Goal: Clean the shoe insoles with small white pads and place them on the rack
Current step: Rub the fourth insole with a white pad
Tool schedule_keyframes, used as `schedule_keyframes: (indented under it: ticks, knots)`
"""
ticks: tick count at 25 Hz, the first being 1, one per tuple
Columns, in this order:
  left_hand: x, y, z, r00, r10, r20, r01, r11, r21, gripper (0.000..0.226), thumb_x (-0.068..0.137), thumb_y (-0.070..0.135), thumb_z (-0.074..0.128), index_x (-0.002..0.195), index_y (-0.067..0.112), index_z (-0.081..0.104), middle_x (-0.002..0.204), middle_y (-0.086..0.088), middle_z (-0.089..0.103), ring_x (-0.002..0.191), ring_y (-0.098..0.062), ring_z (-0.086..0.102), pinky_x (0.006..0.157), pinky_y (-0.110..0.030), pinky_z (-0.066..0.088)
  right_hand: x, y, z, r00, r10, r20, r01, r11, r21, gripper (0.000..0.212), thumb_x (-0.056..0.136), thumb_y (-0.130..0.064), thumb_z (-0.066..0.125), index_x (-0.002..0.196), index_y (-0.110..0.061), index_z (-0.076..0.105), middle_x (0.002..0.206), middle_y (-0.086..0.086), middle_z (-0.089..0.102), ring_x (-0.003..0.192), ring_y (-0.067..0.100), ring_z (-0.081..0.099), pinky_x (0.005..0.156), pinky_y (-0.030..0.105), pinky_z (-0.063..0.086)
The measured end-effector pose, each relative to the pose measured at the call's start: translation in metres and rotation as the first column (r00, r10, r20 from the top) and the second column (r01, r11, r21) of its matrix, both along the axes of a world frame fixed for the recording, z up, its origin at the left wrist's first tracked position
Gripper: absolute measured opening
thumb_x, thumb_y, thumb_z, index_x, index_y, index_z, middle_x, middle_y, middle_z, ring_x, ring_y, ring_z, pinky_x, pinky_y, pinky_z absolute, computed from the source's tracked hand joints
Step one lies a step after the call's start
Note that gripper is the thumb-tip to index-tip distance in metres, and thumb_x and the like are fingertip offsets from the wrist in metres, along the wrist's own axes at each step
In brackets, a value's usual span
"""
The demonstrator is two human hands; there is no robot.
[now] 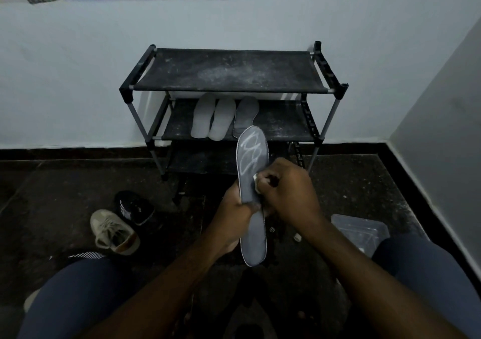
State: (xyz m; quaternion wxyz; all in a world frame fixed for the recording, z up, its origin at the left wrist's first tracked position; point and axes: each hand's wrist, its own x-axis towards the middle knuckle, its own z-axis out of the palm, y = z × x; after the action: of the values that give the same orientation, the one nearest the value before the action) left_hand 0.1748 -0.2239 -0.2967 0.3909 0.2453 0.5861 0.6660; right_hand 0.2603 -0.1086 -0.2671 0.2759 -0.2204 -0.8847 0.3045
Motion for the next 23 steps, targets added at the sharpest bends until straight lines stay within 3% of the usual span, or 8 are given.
schedule_keyframes:
  ticks: [2, 6, 11, 16, 20, 23]
  knots:
    - [0.002, 0.0, 0.001, 0.999, -0.028, 0.042, 0.028, 1.0, -0.013, 0.062, 0.086, -0.024, 0.041, 0.135, 0.01, 0.056, 0.11, -0.012, 0.07, 0.101, -0.027, 0.07, 0.087, -0.046, 0.06, 0.0, 0.008, 0.002, 0.997, -0.073, -0.04, 0.074, 0.997, 0.011, 0.014, 0.088, -0.015, 0.071, 0.075, -0.018, 0.072, 0.085, -0.005, 0.063, 0.073, 0.006, 0.061, 0.068, 0.039, 0.055]
    - [0.001, -0.002, 0.0, 1.0, -0.017, 0.018, 0.018, 0.999, -0.034, 0.063, 0.085, -0.025, 0.042, 0.132, 0.012, 0.057, 0.103, -0.009, 0.073, 0.096, -0.027, 0.071, 0.081, -0.041, 0.06, 0.0, -0.002, -0.003, 0.999, 0.028, 0.018, -0.028, 1.0, 0.011, 0.014, 0.089, -0.018, 0.069, 0.076, -0.018, 0.071, 0.087, -0.007, 0.062, 0.074, 0.007, 0.061, 0.069, 0.041, 0.056]
    - [0.002, 0.0, -0.001, 0.992, -0.052, 0.118, 0.055, 0.998, -0.023, 0.067, 0.087, -0.025, 0.04, 0.136, 0.018, 0.056, 0.123, -0.021, 0.065, 0.108, -0.031, 0.068, 0.096, -0.056, 0.055, -0.001, 0.016, -0.003, 0.993, -0.111, -0.041, 0.111, 0.994, -0.003, 0.013, 0.09, -0.016, 0.071, 0.077, -0.017, 0.071, 0.085, -0.005, 0.063, 0.073, 0.004, 0.06, 0.069, 0.038, 0.056]
    - [0.0, -0.001, -0.001, 0.994, -0.047, 0.097, 0.05, 0.998, -0.032, 0.07, 0.086, -0.027, 0.038, 0.14, 0.015, 0.052, 0.125, -0.015, 0.067, 0.112, -0.029, 0.069, 0.091, -0.048, 0.059, -0.002, 0.004, -0.008, 1.0, 0.021, 0.009, -0.021, 1.0, 0.011, 0.013, 0.09, -0.02, 0.069, 0.078, -0.018, 0.071, 0.086, -0.007, 0.062, 0.073, 0.006, 0.061, 0.067, 0.039, 0.055]
    - [0.001, -0.001, -0.002, 0.99, -0.059, 0.127, 0.063, 0.997, -0.032, 0.07, 0.088, -0.024, 0.04, 0.141, 0.019, 0.053, 0.128, -0.016, 0.066, 0.117, -0.033, 0.066, 0.096, -0.056, 0.056, -0.002, 0.02, -0.004, 0.993, -0.115, -0.035, 0.115, 0.993, 0.009, 0.012, 0.09, -0.018, 0.071, 0.078, -0.016, 0.073, 0.085, -0.005, 0.063, 0.073, 0.006, 0.061, 0.068, 0.038, 0.055]
    - [0.003, -0.001, -0.002, 0.992, -0.06, 0.111, 0.062, 0.998, -0.014, 0.068, 0.088, -0.024, 0.041, 0.141, 0.018, 0.052, 0.127, -0.017, 0.067, 0.116, -0.034, 0.066, 0.095, -0.058, 0.055, -0.004, 0.009, -0.003, 0.999, -0.002, -0.032, 0.003, 0.999, 0.046, 0.015, 0.091, -0.015, 0.07, 0.076, -0.015, 0.071, 0.083, -0.006, 0.06, 0.07, 0.007, 0.058, 0.066, 0.037, 0.052]
